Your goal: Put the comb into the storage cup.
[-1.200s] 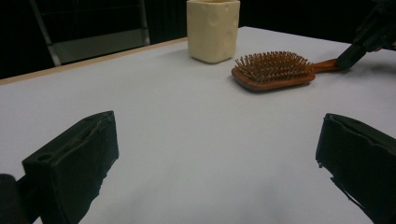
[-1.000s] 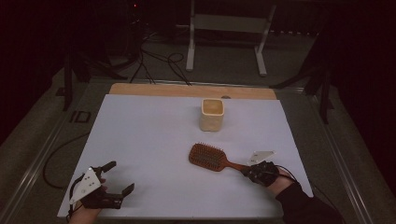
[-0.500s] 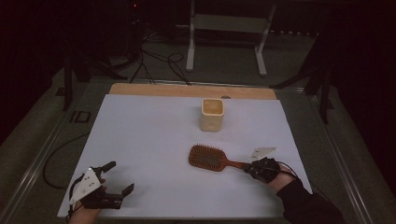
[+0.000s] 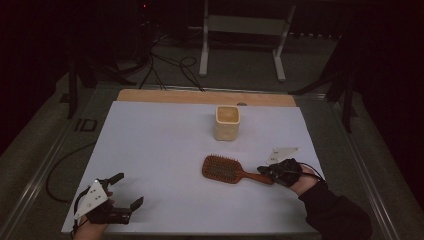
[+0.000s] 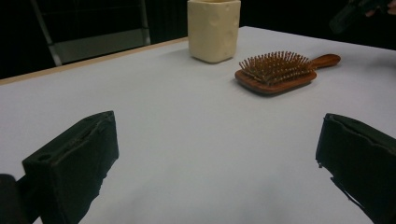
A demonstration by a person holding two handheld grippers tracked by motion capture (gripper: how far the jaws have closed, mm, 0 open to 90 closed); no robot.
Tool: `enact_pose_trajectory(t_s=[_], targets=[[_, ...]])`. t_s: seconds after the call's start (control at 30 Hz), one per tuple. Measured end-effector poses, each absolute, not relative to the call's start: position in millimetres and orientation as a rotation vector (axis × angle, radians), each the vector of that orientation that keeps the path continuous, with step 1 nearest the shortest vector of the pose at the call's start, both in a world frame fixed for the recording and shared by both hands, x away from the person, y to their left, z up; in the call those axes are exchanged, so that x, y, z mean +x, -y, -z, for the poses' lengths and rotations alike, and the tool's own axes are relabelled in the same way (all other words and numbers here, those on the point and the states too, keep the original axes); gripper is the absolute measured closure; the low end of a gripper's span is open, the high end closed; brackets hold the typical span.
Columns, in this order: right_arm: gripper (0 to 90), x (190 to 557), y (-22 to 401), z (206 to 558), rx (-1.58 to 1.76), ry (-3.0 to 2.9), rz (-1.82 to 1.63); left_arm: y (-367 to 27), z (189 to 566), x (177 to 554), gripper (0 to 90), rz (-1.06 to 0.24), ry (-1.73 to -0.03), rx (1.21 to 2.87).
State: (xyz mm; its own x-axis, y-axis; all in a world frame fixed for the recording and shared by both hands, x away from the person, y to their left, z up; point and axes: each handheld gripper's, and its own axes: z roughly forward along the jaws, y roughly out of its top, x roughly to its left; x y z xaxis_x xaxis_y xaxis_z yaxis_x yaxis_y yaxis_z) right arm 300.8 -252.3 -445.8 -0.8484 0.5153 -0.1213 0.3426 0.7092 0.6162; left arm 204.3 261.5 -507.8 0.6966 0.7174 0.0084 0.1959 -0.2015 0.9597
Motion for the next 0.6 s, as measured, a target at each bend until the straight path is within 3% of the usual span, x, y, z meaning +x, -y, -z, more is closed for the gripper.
enact_pose_trajectory(t_s=[0.13,0.33,0.43,0.5,0.6], targets=[[88.7,306,248,438,0.615,-2.653,-0.88,-262,508,204,0.0,-0.559,-0.732,1.752],[77.6,315,240,432,0.526,-2.712,-0.846,-262,508,204,0.0,-0.559,-0.734,1.751],[68.0,317,235,432,0.492,-2.741,-0.827,-262,508,204,0.0,-0.561,-0.735,1.745],[55.3,318,231,433,0.47,-2.759,-0.82,-262,508,204,0.0,-0.559,-0.737,1.748],[44.5,321,227,434,0.452,-2.778,-0.814,-262,508,204,0.0,-0.56,-0.735,1.745]])
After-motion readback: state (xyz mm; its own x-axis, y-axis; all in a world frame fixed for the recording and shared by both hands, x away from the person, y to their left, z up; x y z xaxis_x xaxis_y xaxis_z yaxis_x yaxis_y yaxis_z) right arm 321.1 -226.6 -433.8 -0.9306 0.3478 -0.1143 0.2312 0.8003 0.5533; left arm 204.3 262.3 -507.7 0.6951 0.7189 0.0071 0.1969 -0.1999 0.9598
